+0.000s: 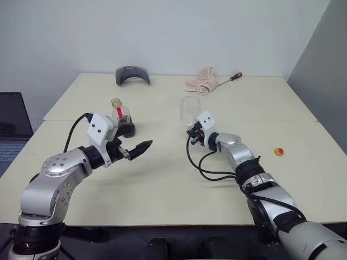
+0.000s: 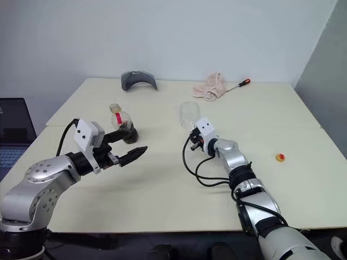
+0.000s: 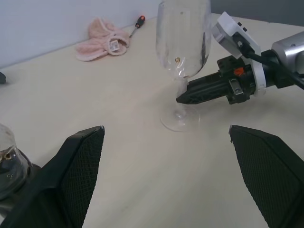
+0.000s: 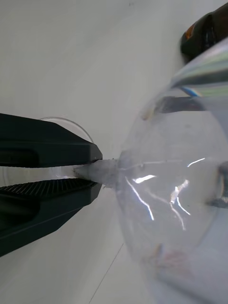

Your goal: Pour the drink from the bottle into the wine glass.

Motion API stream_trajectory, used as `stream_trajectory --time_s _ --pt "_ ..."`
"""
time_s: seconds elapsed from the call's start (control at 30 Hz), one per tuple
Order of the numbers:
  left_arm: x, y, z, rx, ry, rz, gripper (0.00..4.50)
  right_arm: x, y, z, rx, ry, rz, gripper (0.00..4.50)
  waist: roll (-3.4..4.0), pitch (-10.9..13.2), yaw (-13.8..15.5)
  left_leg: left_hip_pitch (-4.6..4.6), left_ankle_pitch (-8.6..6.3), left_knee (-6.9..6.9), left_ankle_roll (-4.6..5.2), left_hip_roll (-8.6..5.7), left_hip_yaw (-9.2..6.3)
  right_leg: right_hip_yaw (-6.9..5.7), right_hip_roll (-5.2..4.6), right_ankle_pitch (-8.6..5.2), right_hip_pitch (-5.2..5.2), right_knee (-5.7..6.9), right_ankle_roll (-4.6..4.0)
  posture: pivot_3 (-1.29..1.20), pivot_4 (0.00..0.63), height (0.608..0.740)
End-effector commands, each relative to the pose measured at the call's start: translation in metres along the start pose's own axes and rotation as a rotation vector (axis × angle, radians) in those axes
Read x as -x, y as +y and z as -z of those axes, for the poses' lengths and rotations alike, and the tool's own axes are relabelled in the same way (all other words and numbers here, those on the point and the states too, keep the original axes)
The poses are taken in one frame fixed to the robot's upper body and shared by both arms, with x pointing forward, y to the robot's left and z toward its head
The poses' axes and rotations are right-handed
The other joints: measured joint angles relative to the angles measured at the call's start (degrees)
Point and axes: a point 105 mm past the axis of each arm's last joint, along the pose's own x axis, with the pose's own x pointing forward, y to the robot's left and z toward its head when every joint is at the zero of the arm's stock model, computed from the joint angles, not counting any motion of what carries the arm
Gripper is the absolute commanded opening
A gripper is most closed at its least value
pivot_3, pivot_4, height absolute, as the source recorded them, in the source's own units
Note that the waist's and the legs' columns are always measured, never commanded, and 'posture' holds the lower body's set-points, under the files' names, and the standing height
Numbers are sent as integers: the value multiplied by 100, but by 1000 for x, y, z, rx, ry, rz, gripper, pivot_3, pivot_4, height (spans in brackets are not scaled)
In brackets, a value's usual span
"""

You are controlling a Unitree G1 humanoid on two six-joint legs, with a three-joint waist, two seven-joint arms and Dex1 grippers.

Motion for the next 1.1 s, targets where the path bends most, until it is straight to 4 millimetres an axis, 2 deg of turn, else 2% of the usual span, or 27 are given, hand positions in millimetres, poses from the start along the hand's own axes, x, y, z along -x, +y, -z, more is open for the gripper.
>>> stream_trajectory --time_s 0.03,0.17,0.43,0.5,0.6,0.73,0.83,0.93,1.03,1.1 --pt "7 5 -5 -17 -12 -7 4500 7 30 64 -107 211 -137 107 4 3 0 -4 -4 0 1 0 0 0 0 0 -3 0 -1 0 150 740" --pt "12 13 2 -9 6 -34 4500 12 36 62 -94 211 -174 106 6 5 -2 -11 -34 -1 3 1 0 2 0 -4 -18 0 -2 0 150 740" --pt "18 33 12 -19 24 -125 4500 25 33 56 -71 209 -206 99 9 8 -1 -14 -94 -1 -15 5 2 3 0 -54 -22 -1 3 0 150 740" --pt "18 38 15 -13 17 -156 4500 28 30 51 -60 200 -200 847 7 11 13 -18 -105 0 -12 5 1 1 -1 -64 -23 -2 8 0 150 740" --pt "18 44 23 -6 19 -196 4500 34 25 45 -49 190 -188 1722 22 31 3 -31 -114 2 -13 4 2 5 -2 -70 -25 -8 12 0 150 740" --pt "23 52 33 6 22 -256 4500 59 19 37 13 191 -219 3133 32 44 -5 -69 -114 7 -13 4 4 1 -5 -69 -47 6 12 0 150 740" --pt "28 58 38 12 15 -292 4500 89 9 25 77 201 -218 4332 38 70 51 -109 -114 14 -13 2 -5 -8 -6 -69 -74 4 12 0 150 740" --pt "31 65 40 20 -1 -331 4500 123 -1 10 152 229 -233 4464 40 130 177 -142 -114 27 -13 -10 -13 -15 -17 -69 -92 -2 13 0 150 740" --pt "30 72 38 19 -25 -366 4500 153 -16 -33 211 172 -210 4464 51 185 178 -227 -114 72 -13 -12 -20 -21 -17 -62 -164 14 21 0 150 740" --pt "25 77 37 8 -34 -387 4500 164 -20 -69 259 85 -203 4464 51 211 155 -237 -114 94 -12 -12 -21 -23 -17 -60 -165 17 25 0 150 740"
